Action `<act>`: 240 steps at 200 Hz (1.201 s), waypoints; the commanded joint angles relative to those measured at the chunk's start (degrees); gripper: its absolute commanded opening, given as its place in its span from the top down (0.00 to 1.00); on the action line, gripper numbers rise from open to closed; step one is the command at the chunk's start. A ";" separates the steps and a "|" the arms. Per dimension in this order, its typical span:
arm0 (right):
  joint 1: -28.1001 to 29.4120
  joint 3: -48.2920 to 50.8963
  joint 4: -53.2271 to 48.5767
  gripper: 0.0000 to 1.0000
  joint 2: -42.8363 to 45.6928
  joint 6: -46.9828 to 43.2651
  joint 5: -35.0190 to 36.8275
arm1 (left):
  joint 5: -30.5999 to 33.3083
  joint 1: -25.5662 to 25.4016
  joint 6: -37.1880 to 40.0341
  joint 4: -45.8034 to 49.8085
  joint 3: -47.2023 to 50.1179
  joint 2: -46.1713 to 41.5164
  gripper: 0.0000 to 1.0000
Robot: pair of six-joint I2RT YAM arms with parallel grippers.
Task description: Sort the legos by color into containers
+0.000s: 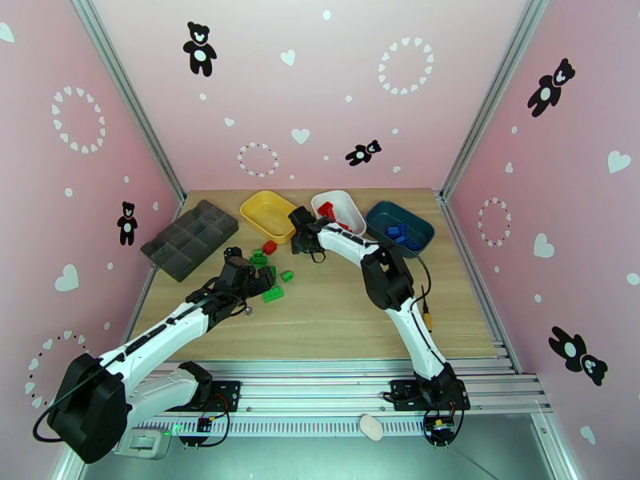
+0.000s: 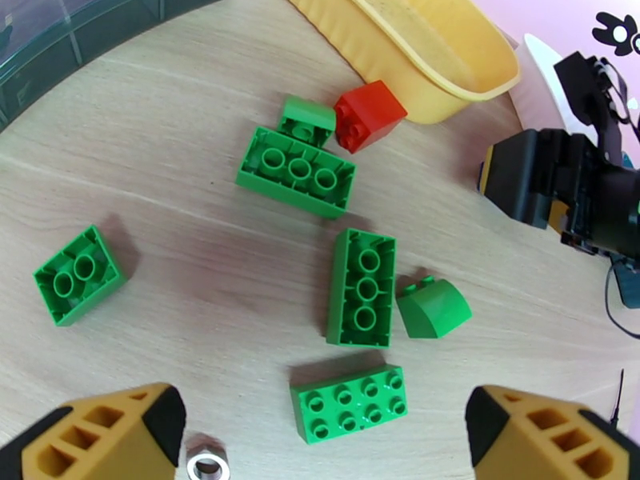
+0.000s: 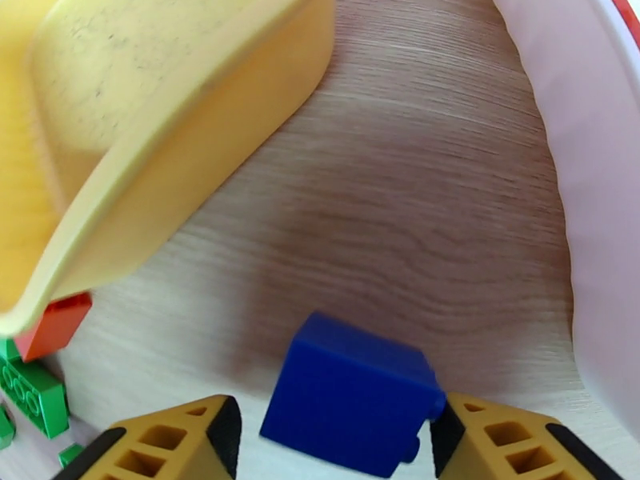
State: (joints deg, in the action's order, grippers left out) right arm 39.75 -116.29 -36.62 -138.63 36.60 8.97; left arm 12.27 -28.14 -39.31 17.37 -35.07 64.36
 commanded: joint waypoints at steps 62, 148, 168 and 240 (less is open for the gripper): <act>0.29 5.31 1.31 0.61 6.32 0.17 -0.24 | -4.57 0.53 0.40 -3.65 -4.58 7.23 0.02; -4.20 30.18 8.19 0.63 30.62 -3.22 -0.54 | -19.02 -1.58 -1.78 -13.32 -20.76 26.38 0.02; -8.67 36.03 9.54 0.63 35.43 -3.33 -1.86 | -21.00 -4.66 -1.40 -13.07 -27.39 33.67 0.02; -29.27 45.36 10.16 0.62 44.72 -6.61 -5.89 | -26.94 -12.58 -4.59 -12.66 -49.44 53.96 0.03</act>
State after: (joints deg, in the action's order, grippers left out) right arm 15.25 -71.66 -26.89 -97.41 31.88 5.63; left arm -10.72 -38.63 -42.72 4.19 -77.30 113.89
